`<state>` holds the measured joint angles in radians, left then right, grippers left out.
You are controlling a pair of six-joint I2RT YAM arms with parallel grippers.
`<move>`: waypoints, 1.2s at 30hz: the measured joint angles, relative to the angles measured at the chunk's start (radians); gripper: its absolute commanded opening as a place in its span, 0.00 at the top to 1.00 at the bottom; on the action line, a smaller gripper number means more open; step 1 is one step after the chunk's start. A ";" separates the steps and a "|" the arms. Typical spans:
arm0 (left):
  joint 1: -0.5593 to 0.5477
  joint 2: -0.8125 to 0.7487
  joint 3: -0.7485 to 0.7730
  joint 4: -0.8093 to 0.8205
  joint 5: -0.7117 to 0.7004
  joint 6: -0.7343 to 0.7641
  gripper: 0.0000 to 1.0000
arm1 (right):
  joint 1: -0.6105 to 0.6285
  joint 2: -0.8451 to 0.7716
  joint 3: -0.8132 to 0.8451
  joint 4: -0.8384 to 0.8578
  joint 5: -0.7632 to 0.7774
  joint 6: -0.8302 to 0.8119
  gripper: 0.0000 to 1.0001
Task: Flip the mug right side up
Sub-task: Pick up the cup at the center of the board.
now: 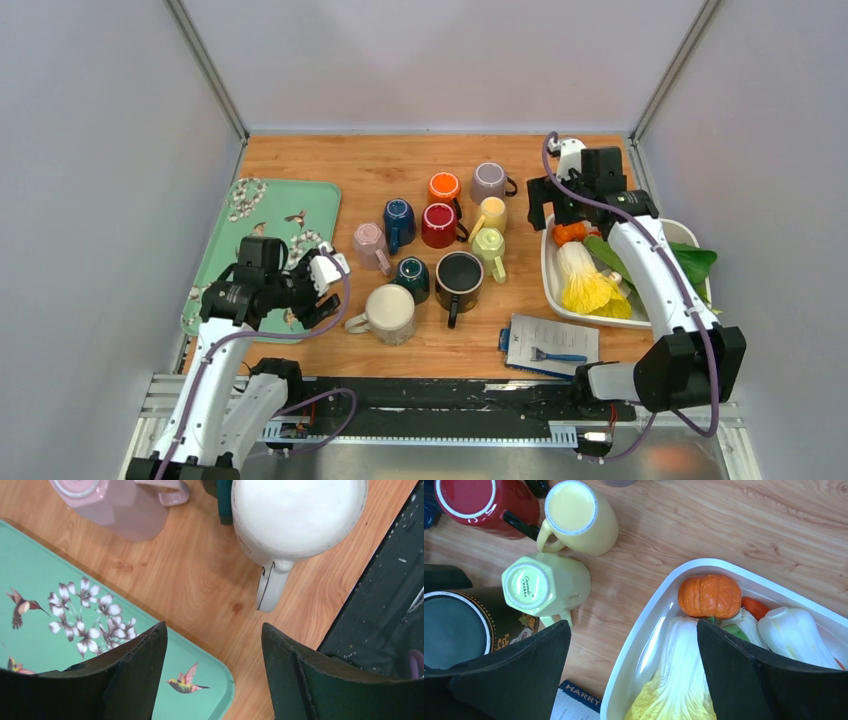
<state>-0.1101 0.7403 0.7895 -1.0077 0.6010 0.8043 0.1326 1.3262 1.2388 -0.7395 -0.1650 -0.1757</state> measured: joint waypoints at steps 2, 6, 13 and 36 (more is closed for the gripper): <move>-0.002 0.021 -0.005 -0.013 -0.016 0.012 0.26 | 0.000 -0.009 0.000 0.005 -0.002 0.008 0.00; -0.027 0.083 -0.005 -0.022 -0.030 0.014 0.28 | 0.000 -0.076 -0.030 0.013 -0.038 0.006 0.00; -0.087 0.064 -0.005 -0.009 0.001 0.016 0.26 | 0.000 -0.126 0.018 -0.094 -0.219 -0.089 0.00; -0.122 -0.220 -0.263 0.078 0.042 0.055 0.31 | 0.628 -0.169 -0.160 0.032 -0.288 -0.449 0.00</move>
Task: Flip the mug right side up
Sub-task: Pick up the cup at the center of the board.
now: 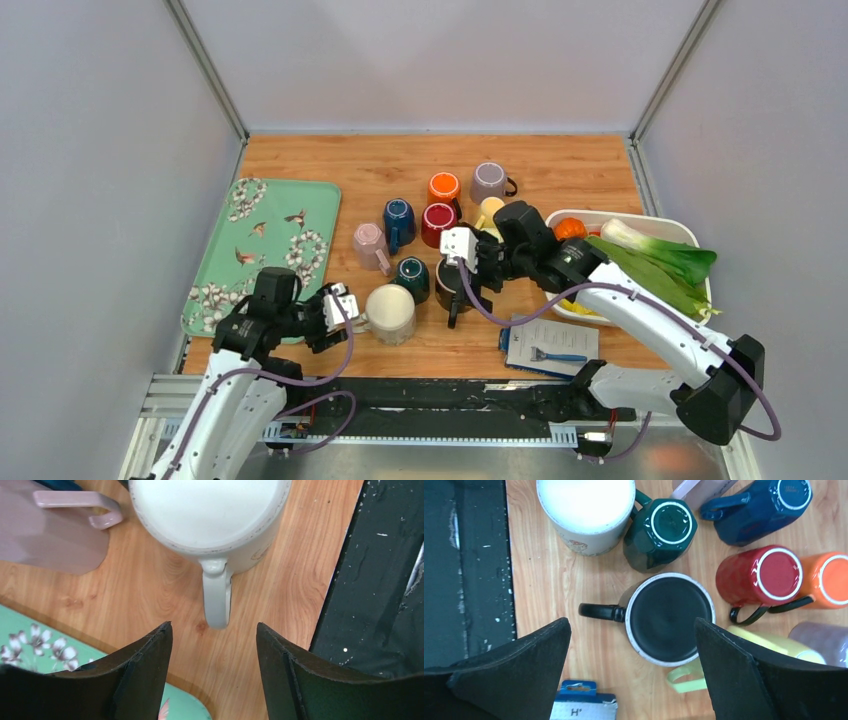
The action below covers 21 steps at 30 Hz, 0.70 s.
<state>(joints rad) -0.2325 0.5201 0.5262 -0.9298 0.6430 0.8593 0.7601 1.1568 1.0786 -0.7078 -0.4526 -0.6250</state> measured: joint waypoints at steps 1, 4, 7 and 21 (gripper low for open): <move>-0.005 0.016 -0.008 0.011 0.005 0.000 0.31 | 0.008 0.002 -0.011 0.021 0.005 -0.014 0.00; -0.038 0.071 -0.020 0.054 0.011 -0.002 0.32 | 0.031 0.018 -0.034 0.081 0.014 -0.039 0.00; -0.081 0.101 -0.026 0.118 0.008 -0.024 0.35 | 0.055 0.042 -0.042 0.125 0.024 -0.050 0.00; -0.205 0.115 -0.115 0.267 -0.067 -0.027 0.46 | 0.080 0.055 -0.069 0.228 0.085 -0.035 0.00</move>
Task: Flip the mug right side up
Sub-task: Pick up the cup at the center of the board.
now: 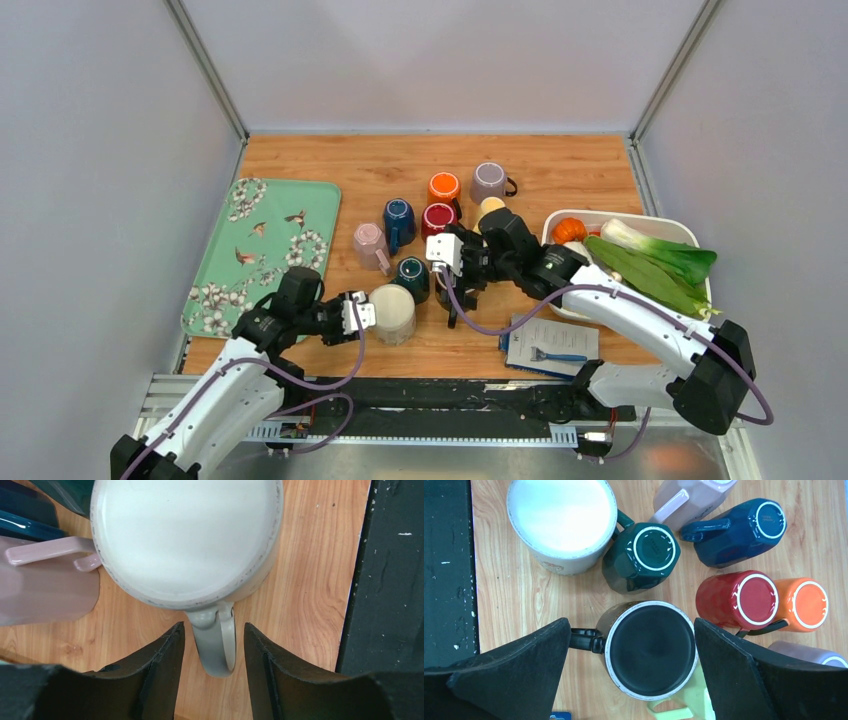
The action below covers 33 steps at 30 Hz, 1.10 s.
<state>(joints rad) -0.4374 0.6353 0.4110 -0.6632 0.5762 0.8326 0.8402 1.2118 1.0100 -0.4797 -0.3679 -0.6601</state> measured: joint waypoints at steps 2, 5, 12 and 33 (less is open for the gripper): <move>-0.001 0.005 0.000 0.020 -0.003 -0.002 0.47 | 0.000 -0.008 -0.019 0.005 0.004 0.004 0.00; -0.006 0.021 0.000 0.053 -0.003 -0.009 0.48 | 0.000 -0.014 -0.033 0.006 0.009 0.009 0.00; -0.030 0.053 -0.008 0.080 -0.010 -0.002 0.61 | 0.000 -0.023 -0.050 0.023 0.014 0.027 0.00; -0.034 0.027 0.004 0.011 -0.034 0.006 1.00 | 0.000 -0.042 -0.106 0.052 0.045 0.031 0.00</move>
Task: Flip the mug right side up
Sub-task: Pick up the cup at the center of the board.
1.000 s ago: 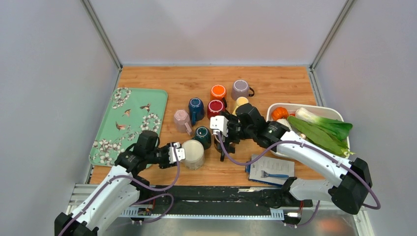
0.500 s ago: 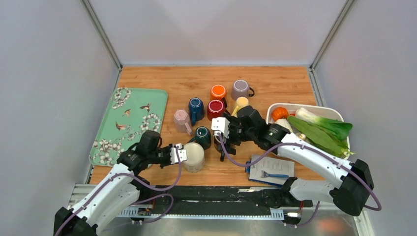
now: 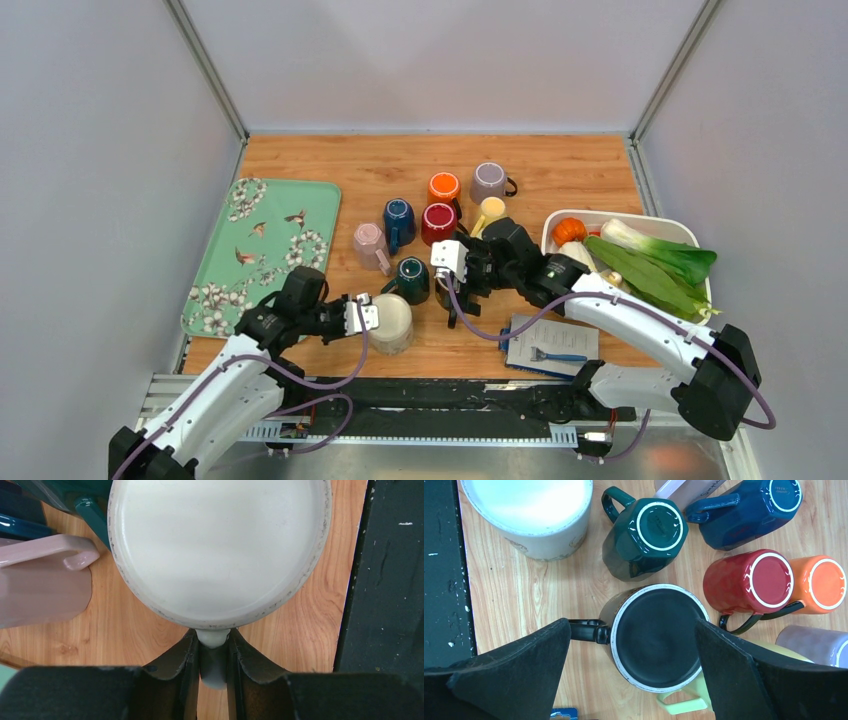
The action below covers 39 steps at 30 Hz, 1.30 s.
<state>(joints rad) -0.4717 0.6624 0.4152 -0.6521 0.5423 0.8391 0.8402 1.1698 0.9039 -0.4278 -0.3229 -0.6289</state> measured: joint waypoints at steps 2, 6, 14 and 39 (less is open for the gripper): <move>0.000 -0.006 0.006 -0.018 -0.014 -0.010 1.00 | 0.000 0.000 -0.002 0.000 0.000 0.000 0.00; 0.000 -0.025 0.018 -0.053 -0.063 -0.055 1.00 | 0.000 0.000 -0.002 -0.001 0.001 -0.001 0.00; 0.003 -0.001 0.109 -0.146 -0.161 -0.159 1.00 | 0.000 0.011 0.017 -0.024 0.013 -0.029 0.00; 0.056 0.291 0.471 -0.485 -0.260 -0.297 1.00 | 0.000 0.140 0.184 -0.031 0.035 -0.121 0.00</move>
<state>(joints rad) -0.4160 0.9539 0.8864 -1.1370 0.2825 0.5423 0.8402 1.3094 1.0878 -0.4587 -0.2878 -0.7498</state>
